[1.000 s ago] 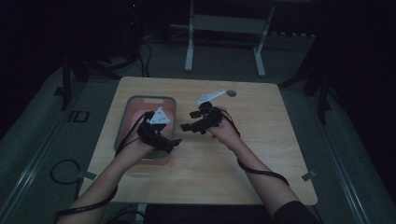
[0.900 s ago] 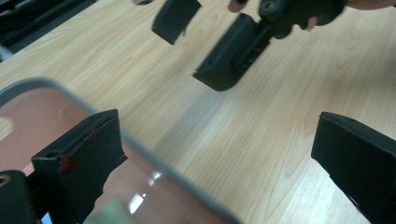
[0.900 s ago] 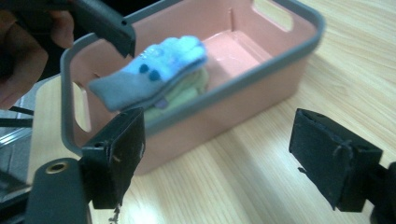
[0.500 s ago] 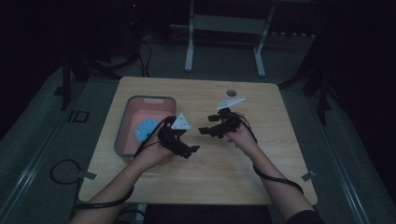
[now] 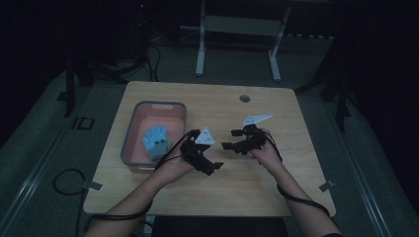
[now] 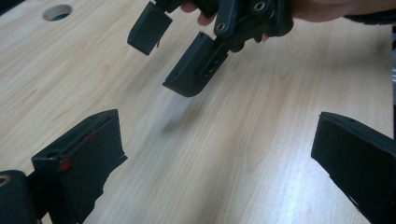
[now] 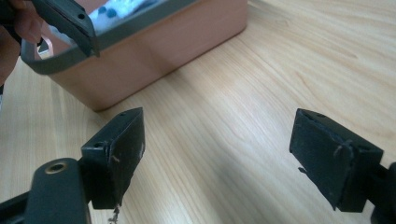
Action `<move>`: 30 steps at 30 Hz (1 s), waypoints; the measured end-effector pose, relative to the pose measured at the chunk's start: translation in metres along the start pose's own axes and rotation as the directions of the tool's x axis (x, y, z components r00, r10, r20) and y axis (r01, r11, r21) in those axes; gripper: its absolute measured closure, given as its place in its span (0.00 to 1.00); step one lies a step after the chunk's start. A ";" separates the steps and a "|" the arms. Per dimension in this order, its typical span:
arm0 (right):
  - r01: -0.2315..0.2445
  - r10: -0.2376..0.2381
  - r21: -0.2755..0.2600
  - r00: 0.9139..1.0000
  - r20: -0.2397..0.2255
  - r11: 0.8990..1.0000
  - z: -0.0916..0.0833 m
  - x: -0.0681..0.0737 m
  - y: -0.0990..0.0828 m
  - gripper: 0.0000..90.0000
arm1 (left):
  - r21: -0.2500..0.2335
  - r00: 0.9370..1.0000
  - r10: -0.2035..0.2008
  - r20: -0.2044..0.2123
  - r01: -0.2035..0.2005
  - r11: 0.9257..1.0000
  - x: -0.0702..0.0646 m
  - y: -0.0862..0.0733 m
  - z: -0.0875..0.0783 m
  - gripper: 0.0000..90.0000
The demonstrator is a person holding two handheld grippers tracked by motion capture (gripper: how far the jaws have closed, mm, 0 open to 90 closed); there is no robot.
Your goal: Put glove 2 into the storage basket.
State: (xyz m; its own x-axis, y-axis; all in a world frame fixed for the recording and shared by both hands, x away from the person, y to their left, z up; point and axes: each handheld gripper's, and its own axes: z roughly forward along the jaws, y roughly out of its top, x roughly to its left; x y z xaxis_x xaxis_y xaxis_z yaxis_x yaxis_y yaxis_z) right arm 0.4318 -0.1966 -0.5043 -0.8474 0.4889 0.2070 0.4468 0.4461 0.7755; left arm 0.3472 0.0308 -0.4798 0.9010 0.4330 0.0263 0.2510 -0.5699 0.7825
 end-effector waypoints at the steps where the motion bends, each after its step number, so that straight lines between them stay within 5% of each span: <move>1: 0.001 -0.001 0.006 1.000 0.008 1.000 -0.001 -0.001 -0.007 0.20 | 0.005 1.000 0.009 0.007 -0.009 1.000 -0.002 0.000 0.002 0.03; 14: -0.002 0.002 0.013 1.000 0.021 1.000 -0.003 0.000 -0.040 0.19 | 0.027 0.997 0.023 0.076 -0.025 0.999 -0.020 -0.009 0.032 0.03; 30: 0.018 -0.019 0.027 0.999 0.048 0.999 -0.001 0.001 -0.063 0.19 | 0.051 0.994 0.055 0.098 -0.061 0.997 -0.029 -0.024 0.057 0.03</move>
State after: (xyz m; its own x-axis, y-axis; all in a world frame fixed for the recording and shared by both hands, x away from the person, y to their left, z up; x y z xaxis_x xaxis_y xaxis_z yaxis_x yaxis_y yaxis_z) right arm 0.4029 -0.2249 -0.5526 -0.8410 0.5159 0.1629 0.4391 0.4751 0.7625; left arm 0.3349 -0.0078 -0.5345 0.9440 0.3300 0.0083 0.2137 -0.6302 0.7465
